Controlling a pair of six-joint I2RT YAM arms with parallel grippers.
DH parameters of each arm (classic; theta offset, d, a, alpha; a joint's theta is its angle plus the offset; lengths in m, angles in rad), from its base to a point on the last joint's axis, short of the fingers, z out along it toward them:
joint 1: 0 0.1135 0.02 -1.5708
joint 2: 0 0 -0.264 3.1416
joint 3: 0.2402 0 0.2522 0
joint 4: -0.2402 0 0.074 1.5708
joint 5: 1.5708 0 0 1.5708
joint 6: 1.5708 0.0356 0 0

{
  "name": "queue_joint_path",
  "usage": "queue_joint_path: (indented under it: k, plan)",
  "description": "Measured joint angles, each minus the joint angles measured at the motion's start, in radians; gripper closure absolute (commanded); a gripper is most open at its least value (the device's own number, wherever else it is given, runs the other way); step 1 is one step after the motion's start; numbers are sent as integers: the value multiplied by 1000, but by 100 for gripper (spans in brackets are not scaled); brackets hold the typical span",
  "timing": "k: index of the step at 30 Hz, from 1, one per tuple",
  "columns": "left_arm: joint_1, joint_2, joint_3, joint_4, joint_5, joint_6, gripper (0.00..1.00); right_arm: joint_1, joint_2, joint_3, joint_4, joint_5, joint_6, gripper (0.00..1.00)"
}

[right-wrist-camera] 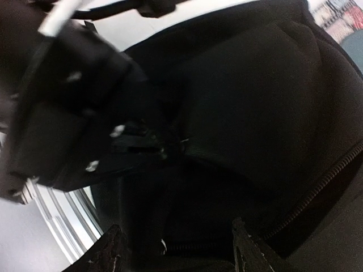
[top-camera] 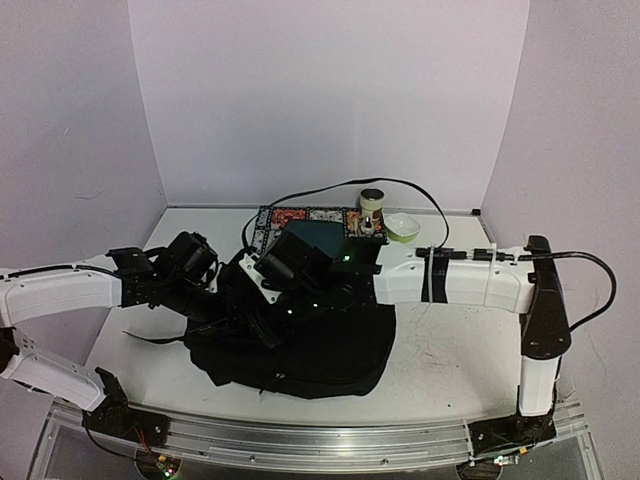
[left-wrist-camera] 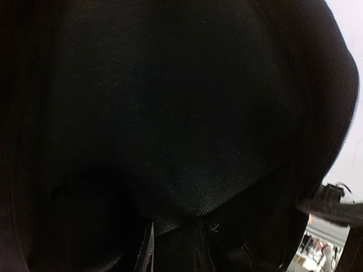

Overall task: Pack the student bag
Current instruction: Adjust the student bag at the center of the board, then grab the lower front pocket of the student bag.

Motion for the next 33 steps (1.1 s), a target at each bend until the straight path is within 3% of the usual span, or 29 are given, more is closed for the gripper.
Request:
queue_joint_path:
  k: [6, 15, 23, 33]
  plan:
    - [-90, 46, -1, 107, 45, -55, 77, -5, -111, -107, -12, 35, 32, 38]
    - [-104, 2, 3, 143, 30, -85, 71, -7, -200, -118, -65, 56, 28, 43]
    - [-103, -71, 62, 7, -105, -65, 60, 5, -158, -4, -128, 44, -38, 50]
    - [-103, -50, 52, -75, -167, -52, 57, 23, 5, 85, -226, 17, -107, 57]
